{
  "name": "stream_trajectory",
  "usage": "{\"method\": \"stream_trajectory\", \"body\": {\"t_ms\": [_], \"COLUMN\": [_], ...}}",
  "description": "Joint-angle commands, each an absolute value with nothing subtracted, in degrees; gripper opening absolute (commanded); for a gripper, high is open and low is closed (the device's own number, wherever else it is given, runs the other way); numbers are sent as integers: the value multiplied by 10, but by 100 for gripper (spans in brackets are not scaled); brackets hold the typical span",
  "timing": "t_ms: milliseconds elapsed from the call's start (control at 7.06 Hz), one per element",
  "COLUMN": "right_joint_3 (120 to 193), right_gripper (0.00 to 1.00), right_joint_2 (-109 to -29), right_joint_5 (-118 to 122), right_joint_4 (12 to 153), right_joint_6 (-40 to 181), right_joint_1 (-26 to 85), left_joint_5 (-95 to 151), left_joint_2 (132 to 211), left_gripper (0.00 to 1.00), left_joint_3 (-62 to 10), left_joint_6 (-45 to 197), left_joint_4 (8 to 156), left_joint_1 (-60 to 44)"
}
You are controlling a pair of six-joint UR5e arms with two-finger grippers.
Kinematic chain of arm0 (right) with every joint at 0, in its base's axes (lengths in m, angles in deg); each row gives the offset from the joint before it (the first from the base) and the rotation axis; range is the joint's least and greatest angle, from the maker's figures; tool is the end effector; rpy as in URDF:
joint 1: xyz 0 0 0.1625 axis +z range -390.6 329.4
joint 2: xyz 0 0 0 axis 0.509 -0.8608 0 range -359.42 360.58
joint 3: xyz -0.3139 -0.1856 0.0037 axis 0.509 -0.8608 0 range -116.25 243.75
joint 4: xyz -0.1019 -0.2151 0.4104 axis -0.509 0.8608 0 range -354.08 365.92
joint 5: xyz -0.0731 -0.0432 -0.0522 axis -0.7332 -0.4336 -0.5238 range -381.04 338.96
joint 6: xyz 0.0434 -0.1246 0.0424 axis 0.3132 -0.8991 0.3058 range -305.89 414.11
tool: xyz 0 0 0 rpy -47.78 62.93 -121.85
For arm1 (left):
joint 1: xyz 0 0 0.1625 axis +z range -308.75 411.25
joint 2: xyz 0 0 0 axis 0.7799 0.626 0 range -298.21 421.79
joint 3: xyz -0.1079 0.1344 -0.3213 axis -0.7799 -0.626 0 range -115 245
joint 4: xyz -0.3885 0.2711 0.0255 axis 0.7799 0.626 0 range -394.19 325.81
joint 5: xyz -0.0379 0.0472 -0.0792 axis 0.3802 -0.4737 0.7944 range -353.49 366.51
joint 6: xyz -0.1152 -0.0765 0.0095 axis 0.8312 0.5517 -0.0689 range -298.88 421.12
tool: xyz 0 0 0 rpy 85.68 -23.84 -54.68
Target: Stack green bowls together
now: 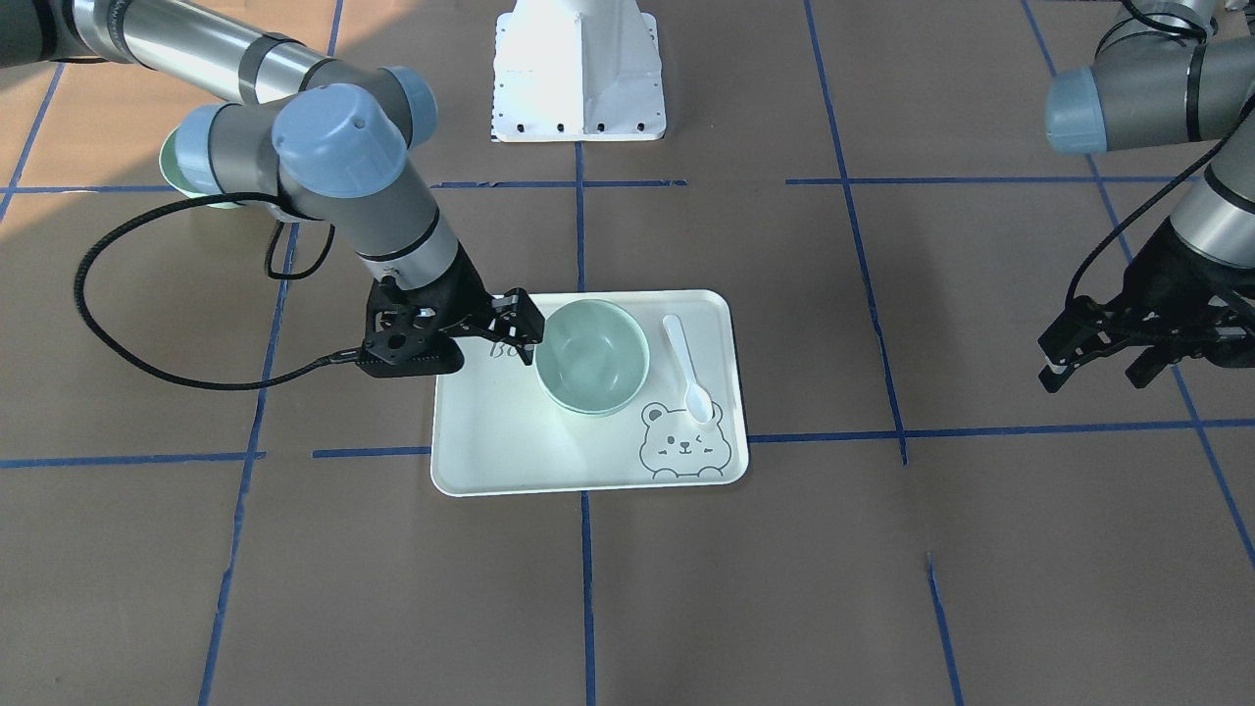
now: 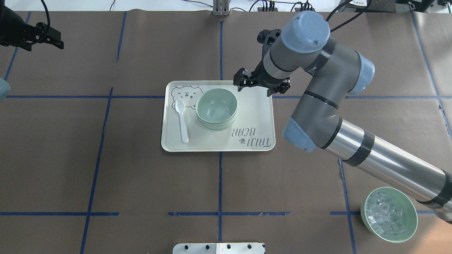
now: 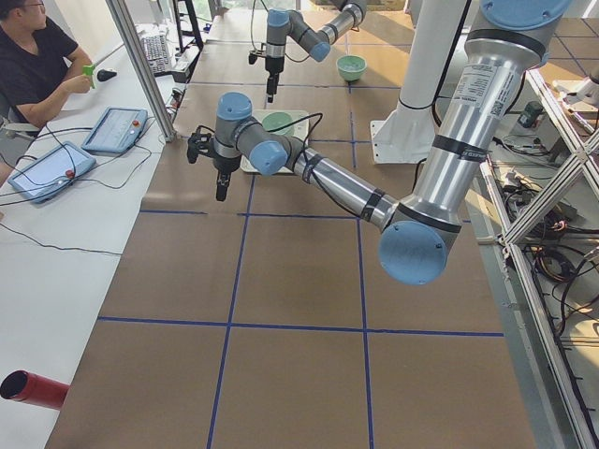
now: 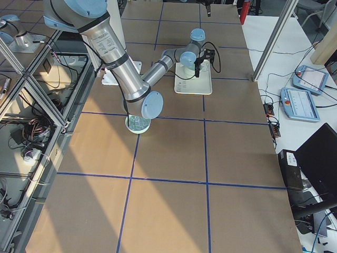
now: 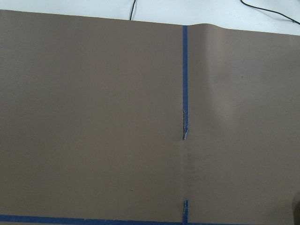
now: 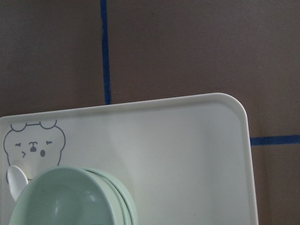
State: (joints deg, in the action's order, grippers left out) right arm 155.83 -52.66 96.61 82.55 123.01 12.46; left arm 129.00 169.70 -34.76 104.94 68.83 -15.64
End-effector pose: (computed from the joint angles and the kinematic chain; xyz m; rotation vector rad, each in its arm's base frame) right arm -0.4871 -0.5494 0.1656 0.0940 -0.9934 0.1312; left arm 0.2078 -0.6367 0.3216 0.2766 0.8328 -0.1366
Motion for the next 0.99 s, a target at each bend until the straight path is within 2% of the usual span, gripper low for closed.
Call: {"method": "stream_trajectory", "body": {"t_ms": [0,425,850], "right_joint_3": [1616,1662,1634], "right_gripper": [100,100,100], "right_joint_2": [-613,-752,-872], "right_joint_5": [1032,1086,1116], "right_joint_4": [826,824,827], "right_joint_6": [1135,956,688], "right_joint_1": [204,293,428], "left_joint_5": [1312,1351,1350], "left_joint_2": [1671,1601,1572], "left_gripper": [100,100,100], "left_joint_3": [-348,-346,-318], "left_joint_6": [986,838,646], "left_joint_4": [684,684,597], "left_joint_1": [-182,-248,-310]}}
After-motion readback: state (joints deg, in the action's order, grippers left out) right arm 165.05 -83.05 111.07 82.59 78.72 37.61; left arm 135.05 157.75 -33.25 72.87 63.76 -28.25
